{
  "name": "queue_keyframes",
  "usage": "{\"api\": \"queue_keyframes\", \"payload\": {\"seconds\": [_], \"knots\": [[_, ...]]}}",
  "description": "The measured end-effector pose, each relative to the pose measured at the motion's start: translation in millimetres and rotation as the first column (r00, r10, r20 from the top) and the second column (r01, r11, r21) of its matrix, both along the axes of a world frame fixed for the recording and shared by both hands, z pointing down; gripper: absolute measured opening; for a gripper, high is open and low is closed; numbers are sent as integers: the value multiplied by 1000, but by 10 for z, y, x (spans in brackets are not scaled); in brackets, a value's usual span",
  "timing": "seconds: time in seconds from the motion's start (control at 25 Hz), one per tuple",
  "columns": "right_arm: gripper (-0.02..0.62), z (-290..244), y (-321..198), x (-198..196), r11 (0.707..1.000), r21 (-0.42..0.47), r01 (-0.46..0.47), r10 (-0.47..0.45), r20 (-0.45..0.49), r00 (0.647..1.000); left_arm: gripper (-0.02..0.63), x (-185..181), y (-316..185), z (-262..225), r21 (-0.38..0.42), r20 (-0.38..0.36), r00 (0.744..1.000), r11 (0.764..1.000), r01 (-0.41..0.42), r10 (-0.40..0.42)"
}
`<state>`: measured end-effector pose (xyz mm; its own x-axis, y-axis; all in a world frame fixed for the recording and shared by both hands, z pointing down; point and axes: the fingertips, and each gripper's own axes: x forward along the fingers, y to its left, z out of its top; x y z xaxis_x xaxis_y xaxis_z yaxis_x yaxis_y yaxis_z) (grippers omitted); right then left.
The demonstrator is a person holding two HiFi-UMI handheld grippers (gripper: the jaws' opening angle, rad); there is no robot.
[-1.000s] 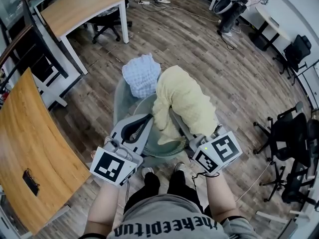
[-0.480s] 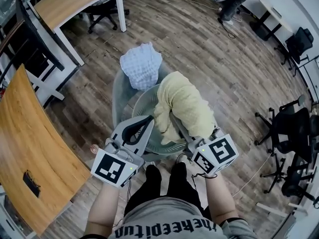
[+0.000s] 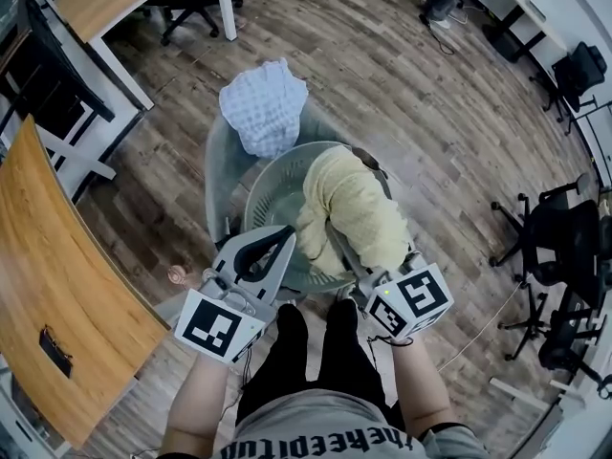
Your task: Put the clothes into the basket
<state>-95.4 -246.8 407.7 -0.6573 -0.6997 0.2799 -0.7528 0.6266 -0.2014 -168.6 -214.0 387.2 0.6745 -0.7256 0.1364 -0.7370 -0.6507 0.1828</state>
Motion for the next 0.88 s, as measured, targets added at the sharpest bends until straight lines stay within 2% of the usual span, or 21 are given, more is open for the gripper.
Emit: {"api": "queue_keyframes", "payload": {"seconds": [0.56, 0.88], "knots": [[212, 524, 96, 36, 995, -89, 36, -38, -20, 999, 14, 105, -25, 310, -51, -14, 1000, 999, -18, 17], [221, 850, 122, 45, 988, -152, 9, -20, -71, 997, 14, 88, -47, 467, -75, -7, 1000, 997, -19, 19]]}}
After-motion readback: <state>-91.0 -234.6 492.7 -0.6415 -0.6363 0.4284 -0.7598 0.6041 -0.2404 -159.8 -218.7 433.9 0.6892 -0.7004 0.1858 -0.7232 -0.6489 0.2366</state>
